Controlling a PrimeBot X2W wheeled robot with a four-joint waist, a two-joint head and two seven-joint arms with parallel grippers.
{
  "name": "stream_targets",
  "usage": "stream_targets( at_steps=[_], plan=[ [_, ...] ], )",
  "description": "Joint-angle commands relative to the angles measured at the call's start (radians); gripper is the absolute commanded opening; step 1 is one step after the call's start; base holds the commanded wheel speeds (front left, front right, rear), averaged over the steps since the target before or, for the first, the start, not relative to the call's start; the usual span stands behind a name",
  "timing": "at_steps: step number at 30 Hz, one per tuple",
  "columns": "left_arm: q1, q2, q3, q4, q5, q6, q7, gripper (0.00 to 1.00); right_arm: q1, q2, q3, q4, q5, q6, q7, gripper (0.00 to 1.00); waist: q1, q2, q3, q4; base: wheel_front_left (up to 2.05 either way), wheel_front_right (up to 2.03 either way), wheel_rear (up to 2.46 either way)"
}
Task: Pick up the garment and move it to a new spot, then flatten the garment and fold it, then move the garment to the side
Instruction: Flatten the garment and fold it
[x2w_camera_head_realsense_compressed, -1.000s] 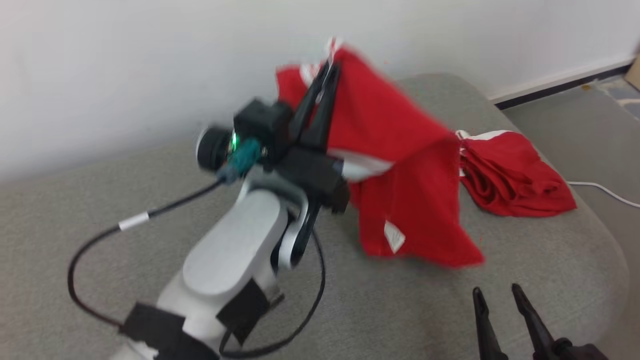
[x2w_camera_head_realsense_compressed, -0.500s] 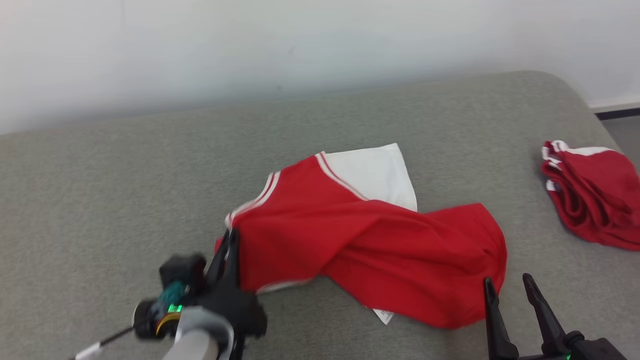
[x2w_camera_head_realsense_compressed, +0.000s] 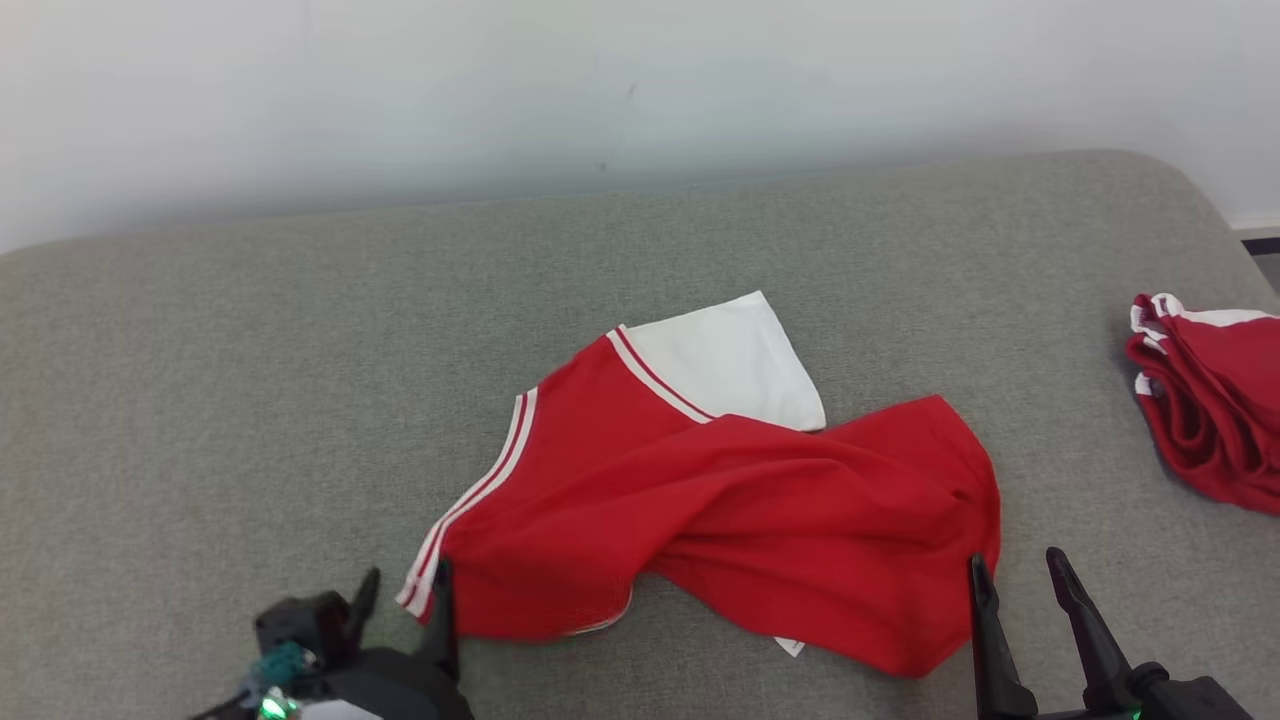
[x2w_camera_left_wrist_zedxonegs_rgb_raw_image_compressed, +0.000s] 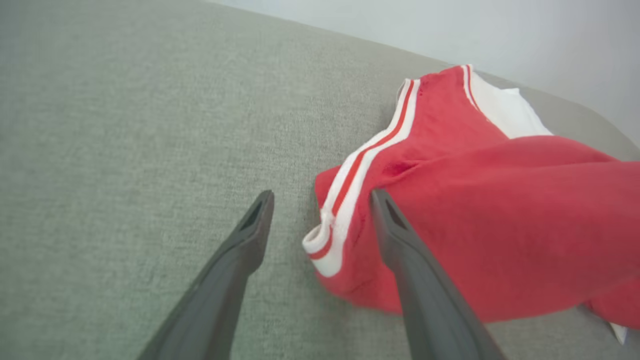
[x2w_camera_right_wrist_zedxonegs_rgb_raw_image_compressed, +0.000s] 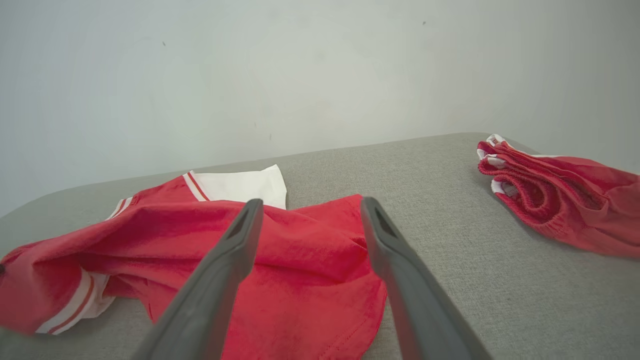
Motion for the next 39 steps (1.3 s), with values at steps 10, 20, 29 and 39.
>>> stream_targets(
  at_steps=[10,20,29,39],
  plan=[
    [-0.159,0.114,0.007,-0.212,0.045,0.069,0.186,1.00,-0.014,0.009,0.003,0.002,0.012,-0.003,-0.001,1.00,0.0001,-0.0001,0.013,-0.081,0.00,0.00,0.00],
    [-0.470,0.035,-0.106,0.044,0.056,-0.046,0.386,1.00,-0.041,0.011,0.033,0.008,0.011,-0.003,-0.001,1.00,0.0001,-0.0001,0.060,-0.209,0.00,0.00,0.00],
    [-0.643,0.043,-0.167,0.349,0.113,-0.100,0.455,1.00,-0.046,0.011,0.031,-0.005,0.019,-0.003,-0.001,1.00,0.0001,-0.0001,0.127,-0.318,0.00,0.00,0.00],
    [-0.702,0.023,-0.185,0.463,0.101,-0.160,0.486,1.00,-0.051,0.012,0.039,-0.010,0.023,-0.003,-0.001,1.00,0.0001,-0.0001,0.145,-0.327,0.00,0.00,0.00]
  ],
)
